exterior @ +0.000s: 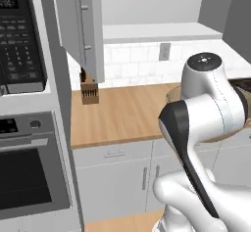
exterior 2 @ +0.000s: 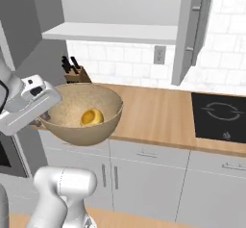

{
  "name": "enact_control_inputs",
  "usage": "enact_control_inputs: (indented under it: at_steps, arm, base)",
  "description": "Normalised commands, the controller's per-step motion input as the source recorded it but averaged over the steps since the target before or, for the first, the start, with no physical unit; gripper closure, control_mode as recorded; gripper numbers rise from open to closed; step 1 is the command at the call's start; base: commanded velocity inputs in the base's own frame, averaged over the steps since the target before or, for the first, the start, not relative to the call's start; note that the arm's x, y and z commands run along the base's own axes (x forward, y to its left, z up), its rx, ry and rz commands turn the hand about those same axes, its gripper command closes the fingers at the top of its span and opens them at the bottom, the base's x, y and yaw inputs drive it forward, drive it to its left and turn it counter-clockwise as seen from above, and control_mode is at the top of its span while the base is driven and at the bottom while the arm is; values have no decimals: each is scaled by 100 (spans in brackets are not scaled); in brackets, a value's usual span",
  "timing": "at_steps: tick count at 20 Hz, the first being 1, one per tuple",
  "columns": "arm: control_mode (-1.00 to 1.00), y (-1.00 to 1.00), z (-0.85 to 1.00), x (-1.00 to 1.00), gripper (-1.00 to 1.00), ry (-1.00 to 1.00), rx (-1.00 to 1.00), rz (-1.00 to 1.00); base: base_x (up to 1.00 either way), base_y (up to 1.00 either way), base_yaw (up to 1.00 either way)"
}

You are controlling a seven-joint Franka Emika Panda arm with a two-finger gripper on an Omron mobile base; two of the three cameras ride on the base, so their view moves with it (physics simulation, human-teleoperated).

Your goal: Open the cabinet, pick up the bread from the cabinet and place it in the basket. Then move the basket to the dining counter.

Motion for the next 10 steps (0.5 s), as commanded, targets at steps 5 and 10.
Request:
enact_control_inputs:
  at_steps: [5,10]
  arm:
    - [100,0,0,0,100,0,0,0]
    - [100,0,0,0,100,0,0,0]
  base:
    - [-60,0,-19]
    - [-12,0,-58]
